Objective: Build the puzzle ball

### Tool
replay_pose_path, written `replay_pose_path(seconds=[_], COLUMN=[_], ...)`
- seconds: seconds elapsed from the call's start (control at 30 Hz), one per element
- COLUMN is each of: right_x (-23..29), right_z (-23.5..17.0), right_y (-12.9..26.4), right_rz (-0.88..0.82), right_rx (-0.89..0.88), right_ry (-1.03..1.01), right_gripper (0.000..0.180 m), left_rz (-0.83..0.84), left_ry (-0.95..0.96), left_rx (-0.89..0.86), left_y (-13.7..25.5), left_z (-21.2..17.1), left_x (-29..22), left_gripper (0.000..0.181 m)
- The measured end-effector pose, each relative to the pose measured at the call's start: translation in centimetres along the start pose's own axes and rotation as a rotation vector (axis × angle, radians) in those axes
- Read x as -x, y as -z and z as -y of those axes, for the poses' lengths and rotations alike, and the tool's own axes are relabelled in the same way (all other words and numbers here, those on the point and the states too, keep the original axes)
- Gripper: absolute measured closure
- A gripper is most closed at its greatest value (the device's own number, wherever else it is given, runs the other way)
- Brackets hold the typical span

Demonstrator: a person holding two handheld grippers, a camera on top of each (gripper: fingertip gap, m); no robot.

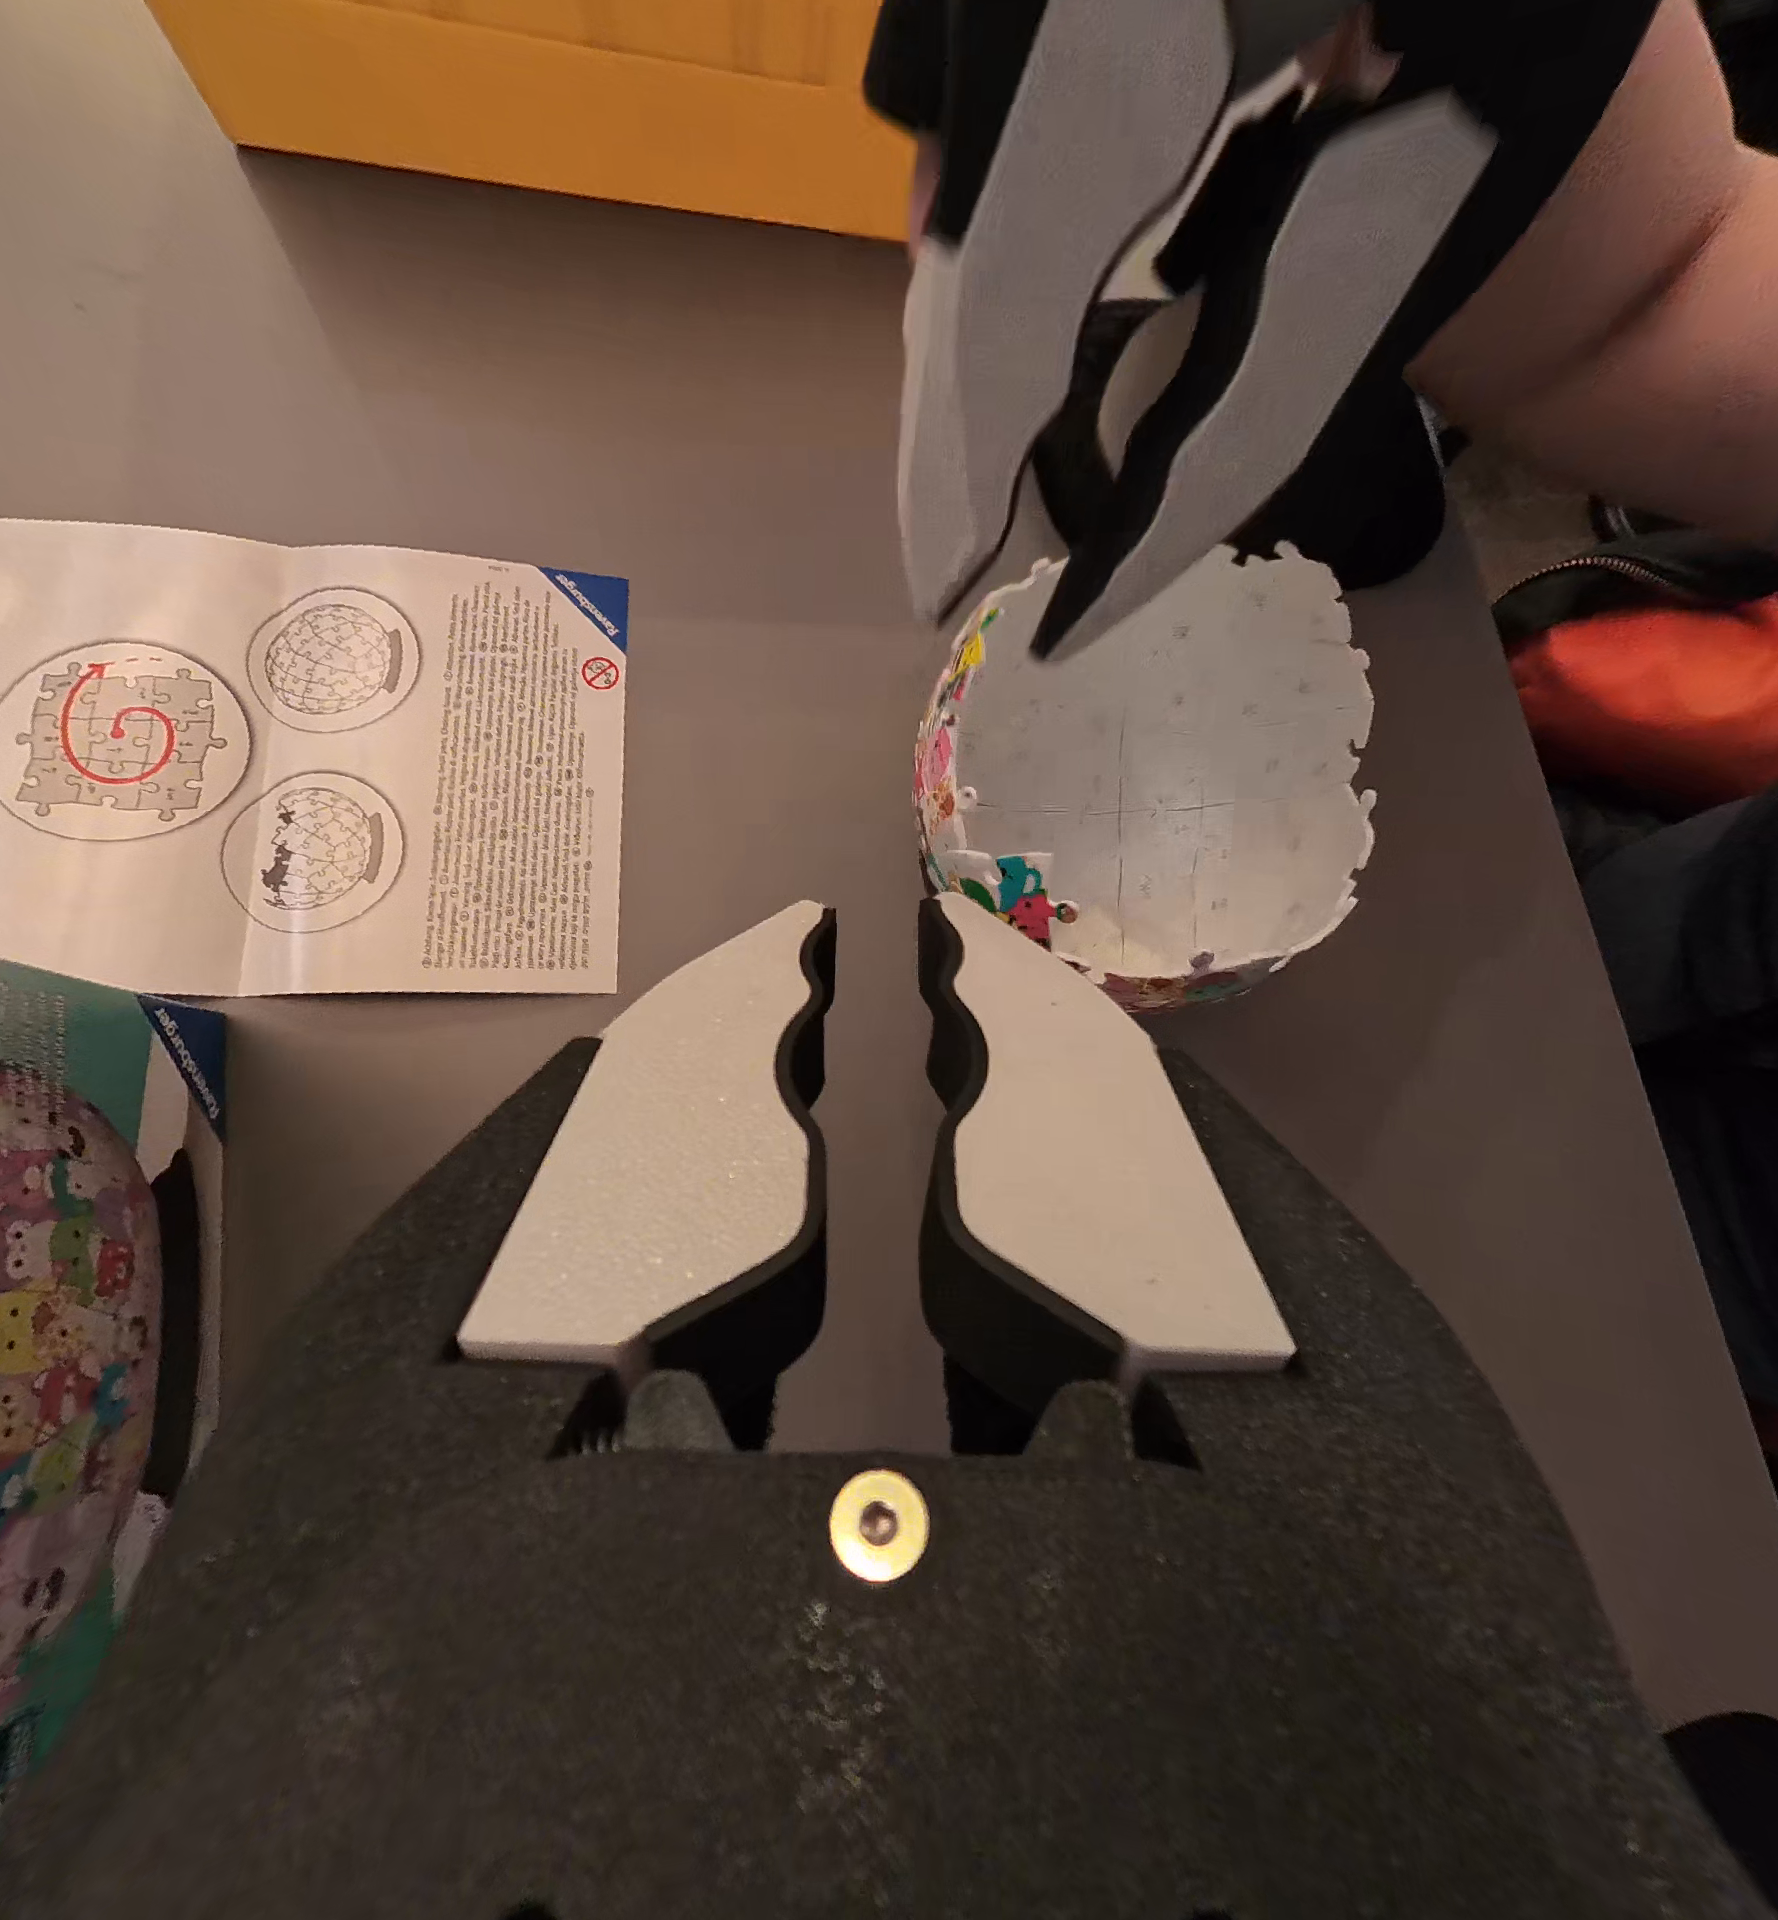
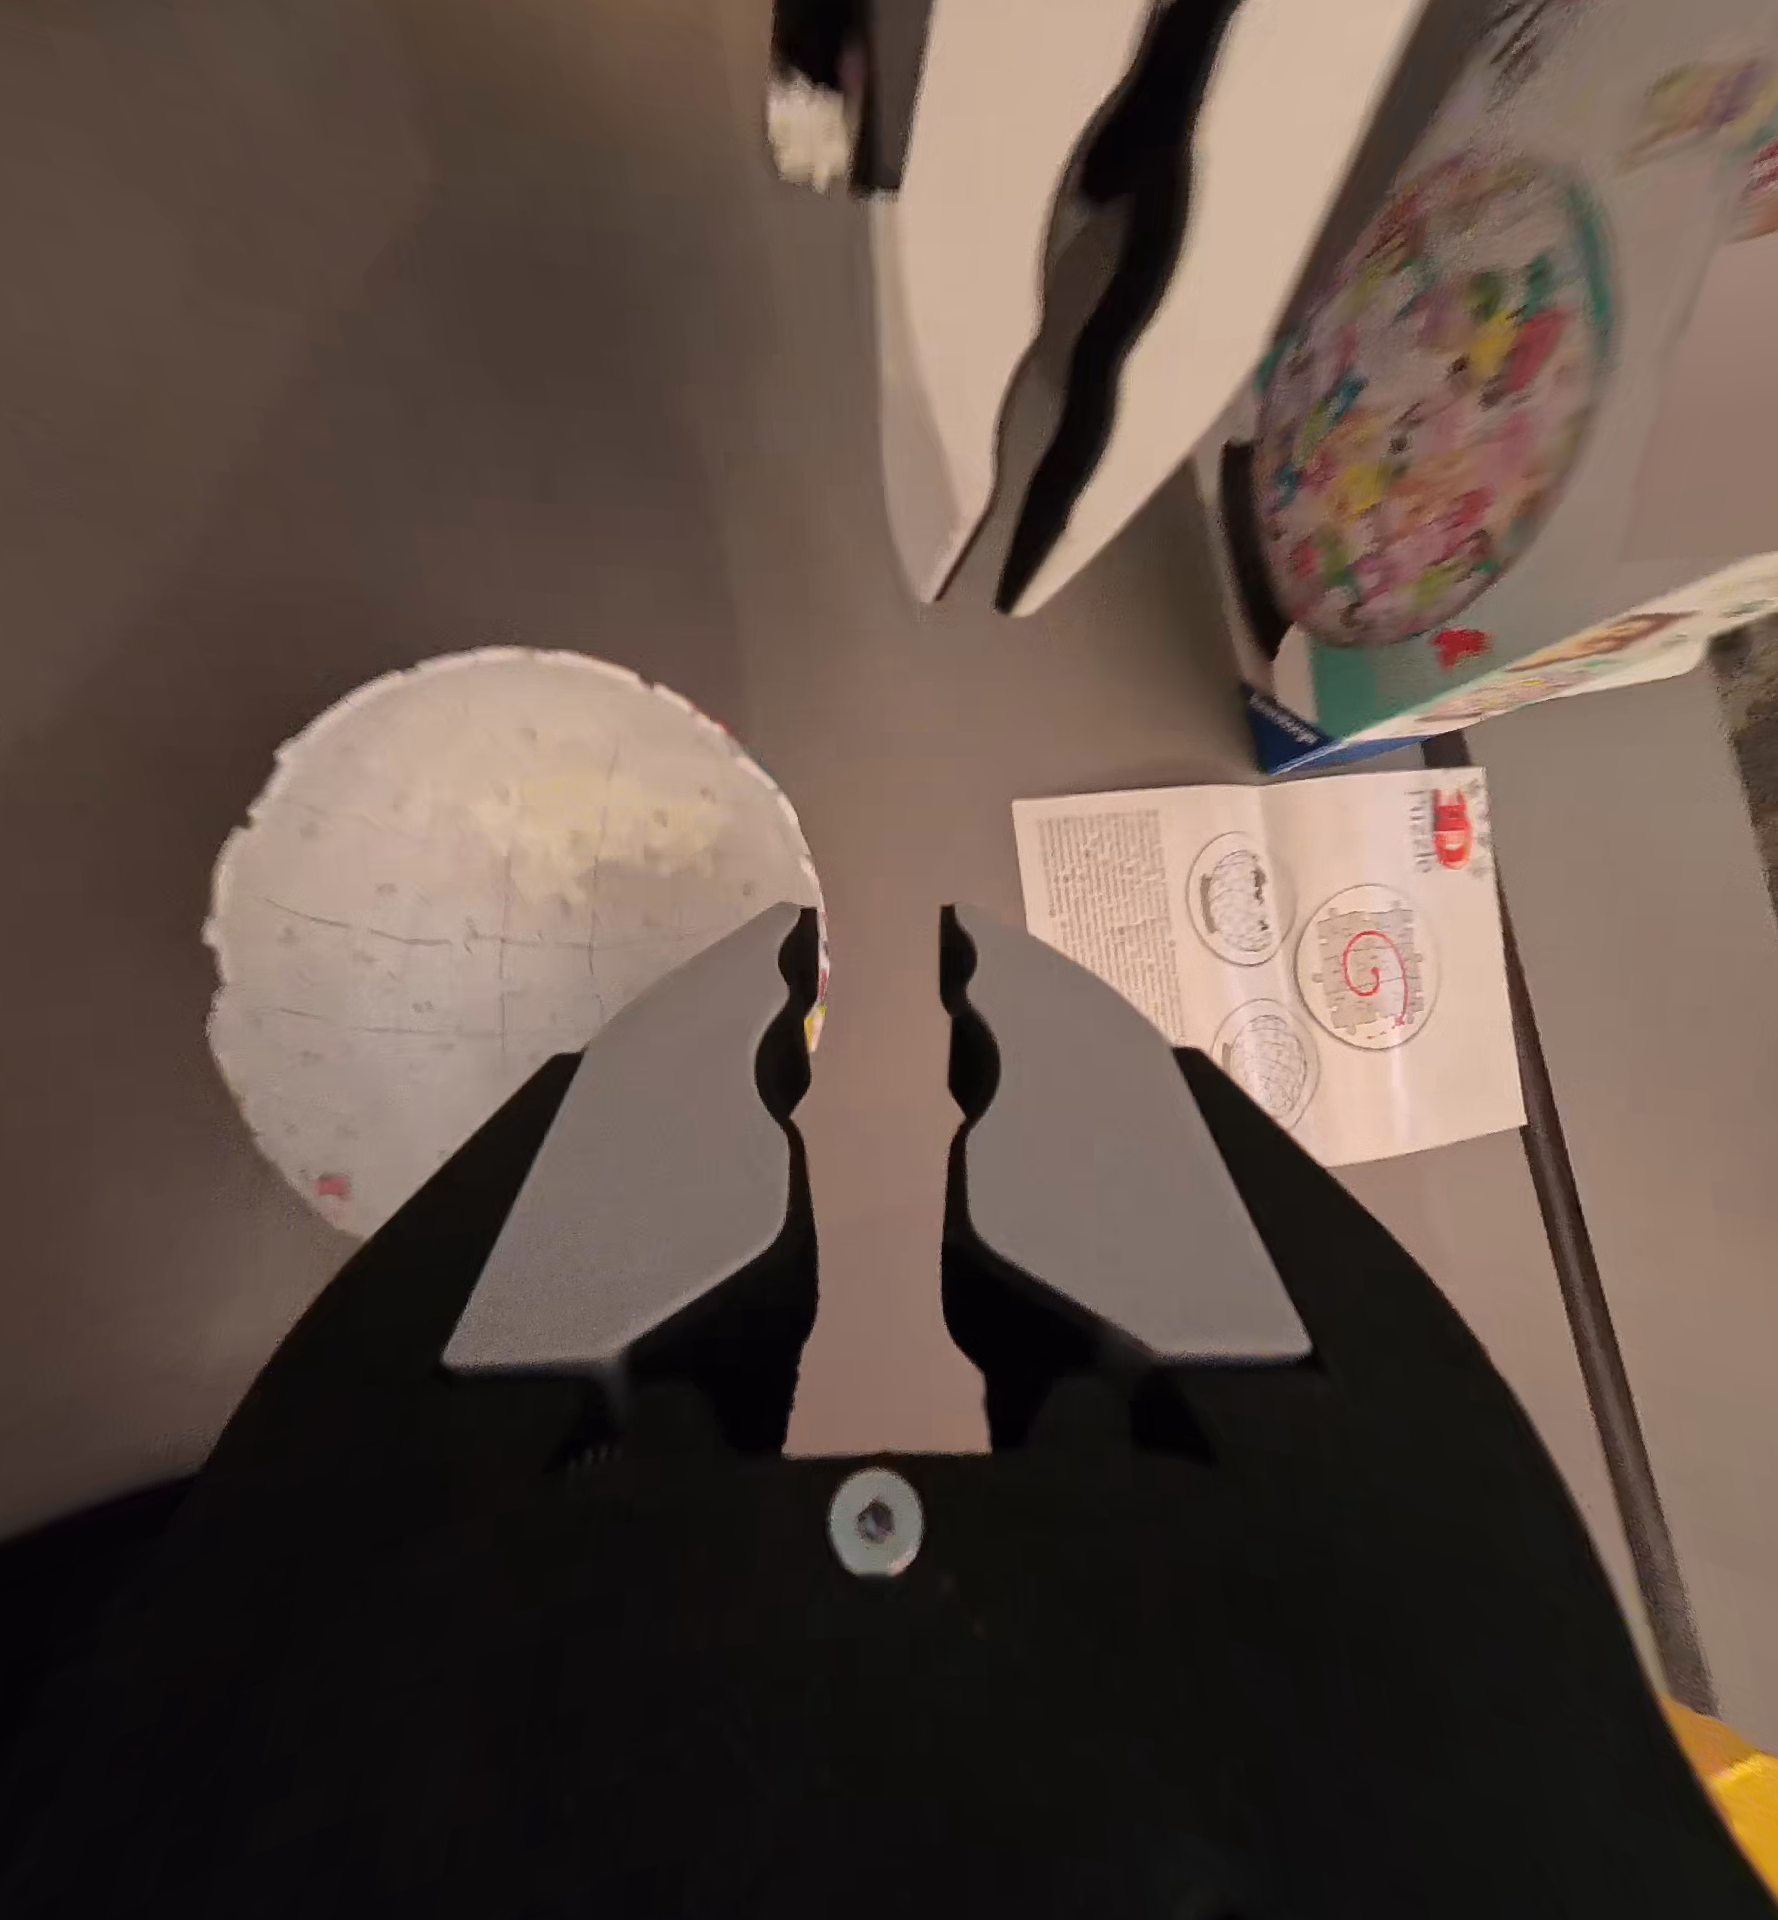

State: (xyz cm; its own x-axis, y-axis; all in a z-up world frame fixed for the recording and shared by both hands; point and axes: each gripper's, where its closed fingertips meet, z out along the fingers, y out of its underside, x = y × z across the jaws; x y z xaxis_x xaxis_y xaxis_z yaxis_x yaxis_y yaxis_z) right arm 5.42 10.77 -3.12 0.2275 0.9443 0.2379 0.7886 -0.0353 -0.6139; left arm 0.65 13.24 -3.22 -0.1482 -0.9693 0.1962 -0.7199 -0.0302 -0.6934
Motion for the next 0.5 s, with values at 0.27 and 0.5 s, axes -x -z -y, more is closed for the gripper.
replay_pose_path(seconds=[0.27, 0.5], right_x=[-0.6, 0.5], right_z=[-3.9, -5.1], right_y=[1.1, -0.6], right_rz=[-0.134, -0.219], right_rx=[0.002, 0.146], right_ry=[-0.154, -0.116], right_gripper=[0.135, 0.123], left_rz=[-0.11, -0.309], left_ry=[0.07, 0.086], left_rx=[-0.156, -0.181], left_y=[-1.4, -4.6], left_z=[0.7, 3.9], left_x=[0.2, -0.2], left_gripper=[0.158, 0.149])
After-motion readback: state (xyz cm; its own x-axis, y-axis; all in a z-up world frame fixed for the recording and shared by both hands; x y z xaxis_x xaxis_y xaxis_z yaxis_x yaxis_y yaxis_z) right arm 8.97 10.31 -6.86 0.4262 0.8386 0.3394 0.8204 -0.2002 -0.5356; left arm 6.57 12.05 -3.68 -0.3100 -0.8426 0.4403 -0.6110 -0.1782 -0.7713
